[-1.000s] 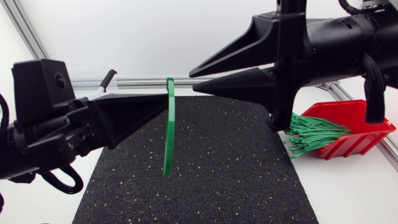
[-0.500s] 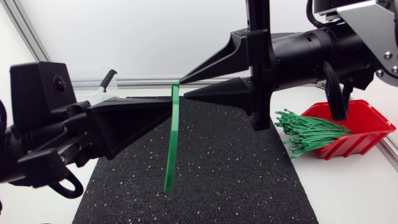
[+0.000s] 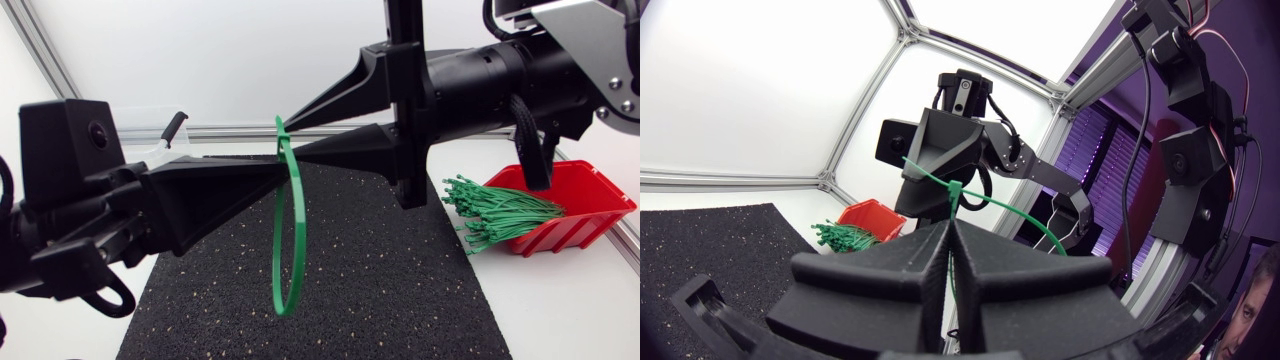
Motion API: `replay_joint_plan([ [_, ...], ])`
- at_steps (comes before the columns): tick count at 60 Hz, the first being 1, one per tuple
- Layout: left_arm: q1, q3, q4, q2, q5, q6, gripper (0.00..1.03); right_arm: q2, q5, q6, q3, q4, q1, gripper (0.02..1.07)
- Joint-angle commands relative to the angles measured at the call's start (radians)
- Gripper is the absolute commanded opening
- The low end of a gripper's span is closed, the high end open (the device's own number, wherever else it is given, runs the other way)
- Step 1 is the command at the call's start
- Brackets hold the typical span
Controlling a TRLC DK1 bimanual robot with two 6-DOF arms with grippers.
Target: Take a green cable tie from the red box, thread the tail through the head to close it, then place it in the transparent bin on the left.
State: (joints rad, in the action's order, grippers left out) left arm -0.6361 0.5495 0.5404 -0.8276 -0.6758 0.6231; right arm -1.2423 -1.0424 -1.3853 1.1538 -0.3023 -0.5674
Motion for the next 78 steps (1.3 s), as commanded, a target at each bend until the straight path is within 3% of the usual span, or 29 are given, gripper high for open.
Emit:
replay_joint_plan([
  [1,0.009,0.009,0.012,-0.010,-0.011,-0.017,0.04,-0.013,0.005,-0.026,0.020,0.017,0.020,0.33],
  [20,0.010,0.012,0.012,-0.011,-0.013,-0.014,0.04,-0.009,0.005,-0.024,-0.008,0.035,0.063,0.33],
  [66,0.010,0.017,0.012,-0.016,-0.013,-0.013,0.04,-0.009,0.005,-0.026,0.032,0.026,-0.009,0.32],
  [71,0.010,0.017,0.010,-0.016,-0.013,-0.014,0.04,-0.013,0.008,-0.026,0.034,0.031,-0.009,0.22],
  [78,0.010,0.017,0.010,-0.016,-0.015,-0.013,0.04,-0.017,0.010,-0.024,0.037,0.032,-0.009,0.21],
])
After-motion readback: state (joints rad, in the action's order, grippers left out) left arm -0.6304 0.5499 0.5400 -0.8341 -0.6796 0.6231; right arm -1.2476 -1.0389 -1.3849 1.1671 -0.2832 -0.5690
